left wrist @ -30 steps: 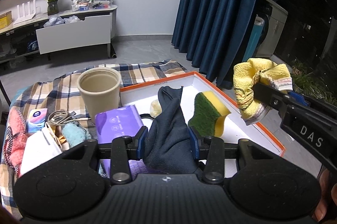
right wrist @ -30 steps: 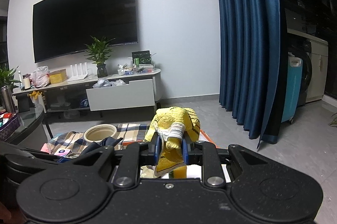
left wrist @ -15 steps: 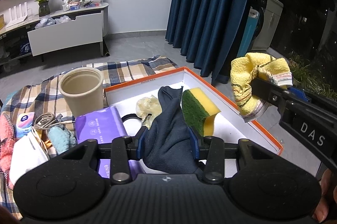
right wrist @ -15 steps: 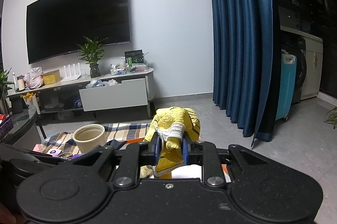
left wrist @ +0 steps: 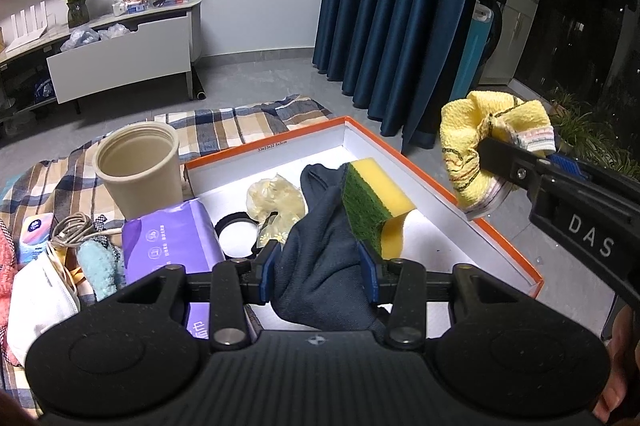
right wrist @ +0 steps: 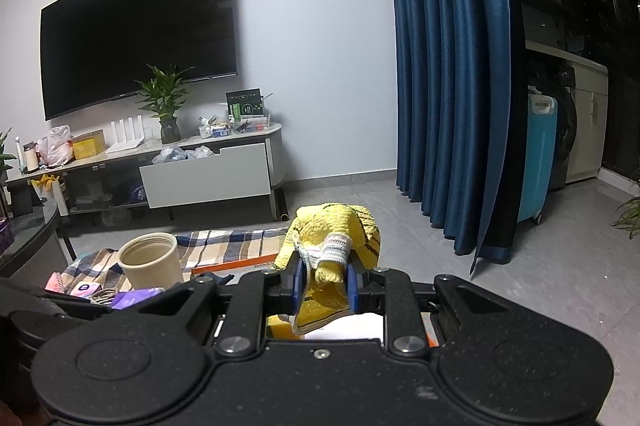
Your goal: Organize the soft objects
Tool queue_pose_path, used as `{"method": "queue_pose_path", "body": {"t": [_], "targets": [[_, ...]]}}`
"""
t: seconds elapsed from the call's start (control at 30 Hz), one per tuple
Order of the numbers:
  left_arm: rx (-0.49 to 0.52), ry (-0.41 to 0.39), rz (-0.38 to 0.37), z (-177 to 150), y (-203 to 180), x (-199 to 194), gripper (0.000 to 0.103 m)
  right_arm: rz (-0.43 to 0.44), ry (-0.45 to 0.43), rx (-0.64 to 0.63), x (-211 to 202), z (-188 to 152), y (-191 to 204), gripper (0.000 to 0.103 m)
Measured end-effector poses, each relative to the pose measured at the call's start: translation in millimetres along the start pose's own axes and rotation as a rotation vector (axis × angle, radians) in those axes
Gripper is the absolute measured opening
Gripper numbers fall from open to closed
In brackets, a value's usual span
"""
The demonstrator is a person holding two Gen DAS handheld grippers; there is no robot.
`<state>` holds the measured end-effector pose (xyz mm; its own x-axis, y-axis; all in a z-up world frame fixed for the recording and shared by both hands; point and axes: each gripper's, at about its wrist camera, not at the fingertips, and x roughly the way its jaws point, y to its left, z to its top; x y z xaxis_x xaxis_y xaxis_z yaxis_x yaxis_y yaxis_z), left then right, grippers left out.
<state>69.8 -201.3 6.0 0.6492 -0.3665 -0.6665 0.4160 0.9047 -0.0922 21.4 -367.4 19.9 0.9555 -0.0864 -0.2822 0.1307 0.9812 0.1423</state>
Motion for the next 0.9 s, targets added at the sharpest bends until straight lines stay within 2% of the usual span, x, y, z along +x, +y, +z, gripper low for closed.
{"method": "queue_pose_path", "body": {"t": [0.9], "targets": [[-0.022,0.061,0.018,0.1,-3.7,22.3,0.043,0.010,0.049,-0.044,49.1,-2.7,-0.5,0.029]]}}
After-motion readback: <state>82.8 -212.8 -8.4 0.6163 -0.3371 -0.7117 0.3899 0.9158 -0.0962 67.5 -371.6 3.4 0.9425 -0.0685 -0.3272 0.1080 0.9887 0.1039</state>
